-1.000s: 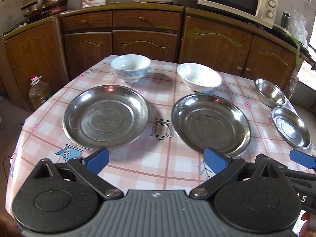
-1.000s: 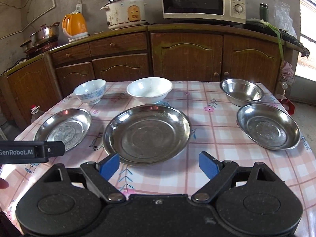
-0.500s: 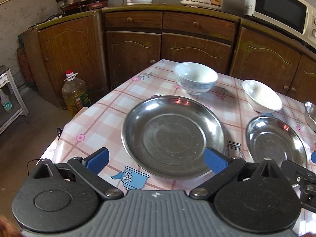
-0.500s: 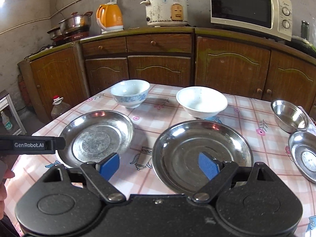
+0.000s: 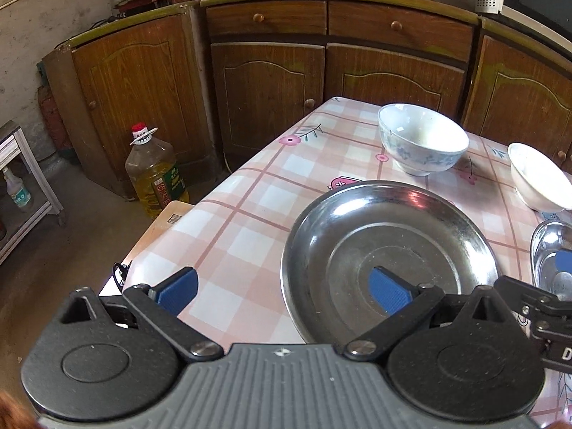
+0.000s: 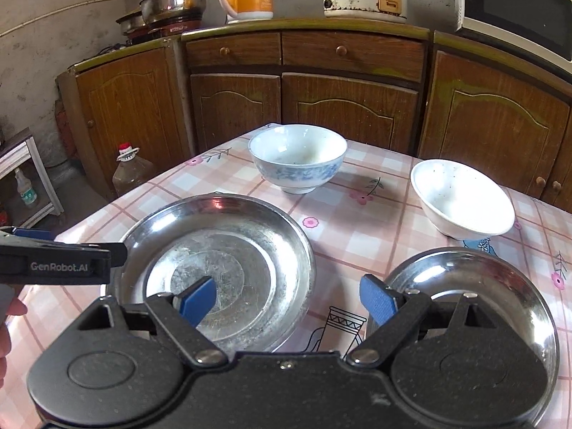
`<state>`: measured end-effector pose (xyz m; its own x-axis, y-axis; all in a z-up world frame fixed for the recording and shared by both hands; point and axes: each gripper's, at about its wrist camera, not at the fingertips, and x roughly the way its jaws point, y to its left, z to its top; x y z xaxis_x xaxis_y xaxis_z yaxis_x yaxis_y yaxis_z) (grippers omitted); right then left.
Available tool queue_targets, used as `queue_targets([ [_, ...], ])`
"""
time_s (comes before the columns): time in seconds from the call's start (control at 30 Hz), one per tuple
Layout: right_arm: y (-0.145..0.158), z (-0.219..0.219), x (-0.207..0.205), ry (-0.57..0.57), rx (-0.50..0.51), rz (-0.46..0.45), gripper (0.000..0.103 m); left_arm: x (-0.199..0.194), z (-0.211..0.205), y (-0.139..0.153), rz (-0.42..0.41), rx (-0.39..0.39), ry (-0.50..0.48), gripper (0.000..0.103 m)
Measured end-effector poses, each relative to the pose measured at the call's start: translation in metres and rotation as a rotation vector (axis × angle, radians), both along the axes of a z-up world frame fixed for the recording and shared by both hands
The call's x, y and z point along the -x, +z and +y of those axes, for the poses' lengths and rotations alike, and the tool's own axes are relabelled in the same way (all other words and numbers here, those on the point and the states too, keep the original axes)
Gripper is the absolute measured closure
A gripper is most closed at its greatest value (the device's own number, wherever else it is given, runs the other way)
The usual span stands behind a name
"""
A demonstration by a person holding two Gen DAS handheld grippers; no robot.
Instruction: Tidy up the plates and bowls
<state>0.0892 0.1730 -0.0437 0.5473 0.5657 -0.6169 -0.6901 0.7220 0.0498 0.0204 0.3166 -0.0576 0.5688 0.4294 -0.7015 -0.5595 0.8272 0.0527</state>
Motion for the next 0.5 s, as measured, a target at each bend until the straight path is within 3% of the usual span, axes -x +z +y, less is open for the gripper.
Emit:
queue_targets([
  [0.33, -0.026, 0.032, -0.038, -0.009, 0.082, 0.009, 0.0, -0.015, 0.023, -0.016, 0.013, 0.051, 0.021, 0.006],
  [0.5, -0.037, 0.036, -0.048, 0.007, 0.099, 0.054, 0.0, -0.021, 0.03, -0.023, 0.029, 0.092, 0.027, 0.017],
])
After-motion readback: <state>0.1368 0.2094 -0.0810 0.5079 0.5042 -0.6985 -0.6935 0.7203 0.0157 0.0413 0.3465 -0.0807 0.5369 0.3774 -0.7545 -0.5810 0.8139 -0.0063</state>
